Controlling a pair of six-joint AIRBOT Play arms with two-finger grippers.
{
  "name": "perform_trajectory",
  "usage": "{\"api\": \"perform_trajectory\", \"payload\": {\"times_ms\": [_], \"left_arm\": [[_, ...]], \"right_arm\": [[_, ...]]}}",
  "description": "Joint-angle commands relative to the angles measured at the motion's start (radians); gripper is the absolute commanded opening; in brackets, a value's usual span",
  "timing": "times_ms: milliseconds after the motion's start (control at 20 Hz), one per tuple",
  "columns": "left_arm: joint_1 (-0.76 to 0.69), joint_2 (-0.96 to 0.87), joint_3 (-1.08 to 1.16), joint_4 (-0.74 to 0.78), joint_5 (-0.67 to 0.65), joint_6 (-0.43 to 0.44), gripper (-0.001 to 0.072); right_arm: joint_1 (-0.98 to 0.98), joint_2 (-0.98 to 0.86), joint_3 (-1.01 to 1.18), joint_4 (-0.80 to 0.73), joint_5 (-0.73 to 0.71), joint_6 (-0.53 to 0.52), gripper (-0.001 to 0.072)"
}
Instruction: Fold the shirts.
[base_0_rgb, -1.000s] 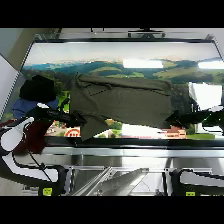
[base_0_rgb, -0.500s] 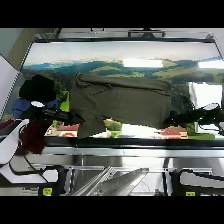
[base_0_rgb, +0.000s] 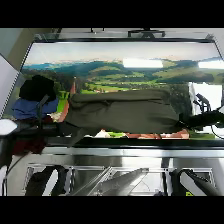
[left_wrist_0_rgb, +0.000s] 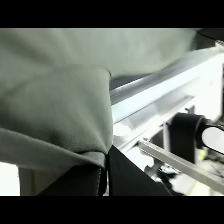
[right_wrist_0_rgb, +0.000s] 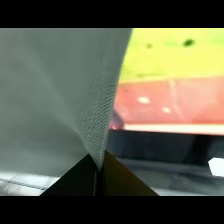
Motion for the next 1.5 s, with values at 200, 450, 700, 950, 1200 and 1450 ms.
{"api": "perform_trajectory", "payload": {"times_ms": [200, 450, 700, 950, 1200, 1450], "left_arm": [[0.001, 0.204, -0.035, 0.151, -0.006, -0.121, 0.002], [0.001, -0.109, 0.039, 0.148, 0.059, -0.024, 0.0012], [0.0, -0.458, 0.318, 0.152, 0.098, 0.022, 0.0004], [-0.011, -0.718, 0.449, 0.214, 0.096, 0.022, 0.0003], [-0.077, -0.901, 0.516, 0.294, 0.111, 0.022, 0.0003], [-0.101, -0.981, 0.669, 0.384, 0.055, 0.012, 0.0265]], "right_arm": [[0.01, 0.122, -0.002, 0.028, -0.037, -0.026, 0.0013], [0.039, 0.014, 0.0, 0.233, -0.24, -0.153, 0.0013], [0.045, -0.217, 0.039, 0.361, -0.439, -0.28, 0.0013], [0.047, -0.421, 0.15, 0.578, -0.464, -0.485, 0.0014], [0.068, -0.475, 0.168, 0.581, -0.466, -0.578, 0.0022], [0.043, -0.47, 0.23, 0.517, -0.429, -0.583, 0.0347]]}}
